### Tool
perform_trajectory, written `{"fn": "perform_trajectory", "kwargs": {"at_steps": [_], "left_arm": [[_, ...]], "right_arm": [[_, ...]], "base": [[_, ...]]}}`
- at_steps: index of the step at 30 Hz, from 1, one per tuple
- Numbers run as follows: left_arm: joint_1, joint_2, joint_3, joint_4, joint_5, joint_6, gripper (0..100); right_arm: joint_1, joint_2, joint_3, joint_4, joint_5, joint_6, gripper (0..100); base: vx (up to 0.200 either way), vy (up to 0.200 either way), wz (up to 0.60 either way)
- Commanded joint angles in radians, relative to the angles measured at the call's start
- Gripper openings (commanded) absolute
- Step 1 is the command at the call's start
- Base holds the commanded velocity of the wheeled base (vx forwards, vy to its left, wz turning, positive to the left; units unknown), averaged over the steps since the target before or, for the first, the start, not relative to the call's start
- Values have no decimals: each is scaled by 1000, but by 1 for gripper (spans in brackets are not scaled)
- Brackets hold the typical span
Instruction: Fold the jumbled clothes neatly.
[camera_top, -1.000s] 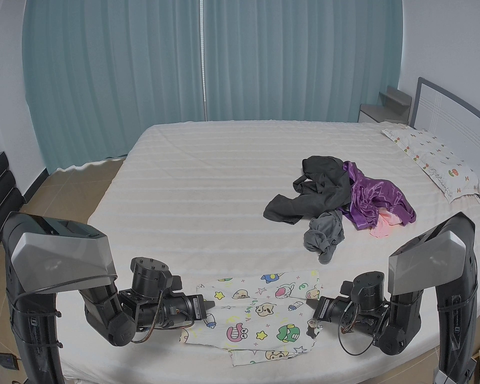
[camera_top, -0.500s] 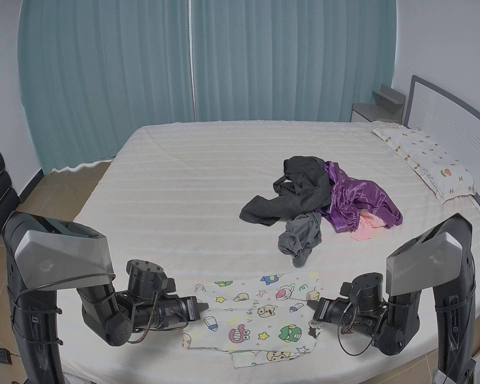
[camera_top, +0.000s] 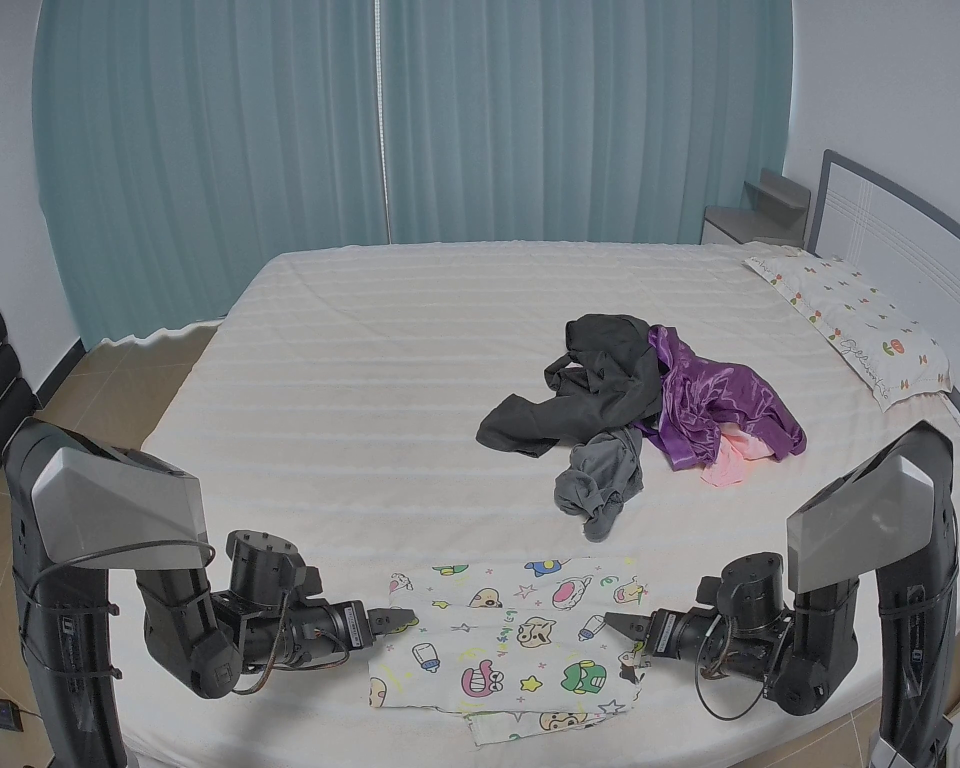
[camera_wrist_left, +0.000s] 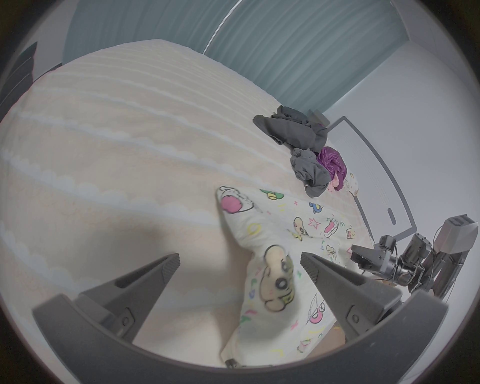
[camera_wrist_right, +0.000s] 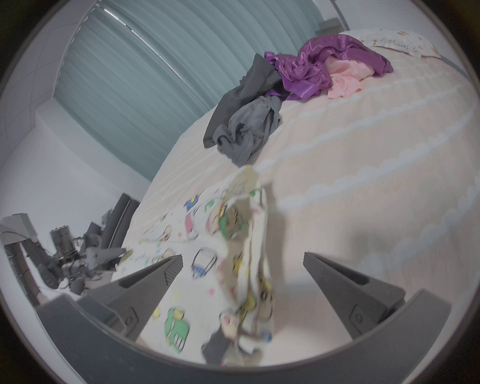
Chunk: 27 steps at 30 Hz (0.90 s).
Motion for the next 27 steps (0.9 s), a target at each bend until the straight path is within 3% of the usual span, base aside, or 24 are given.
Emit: {"fn": "perform_trajectory", "kwargs": {"at_steps": [1, 10, 11, 18, 27], "left_arm": [[27, 0, 84, -73, -1, -49, 100], [27, 16, 76, -116, 2, -63, 100], [28, 17, 72, -117, 2, -62, 100], [33, 22, 67, -117, 3, -62, 100], [36, 23, 64, -116, 3, -62, 100]], "right_arm": [[-8, -74, 118, -18, 121, -37, 100], [51, -5, 81, -18, 119, -86, 100], [59, 0, 81, -13, 118, -90, 0], [70, 5, 115, -13, 111, -141, 0], [4, -17, 164, -15, 110, -212, 0]], "base": [[0, 0, 0], [0, 0, 0], [0, 0, 0], [0, 0, 0], [0, 0, 0]]}}
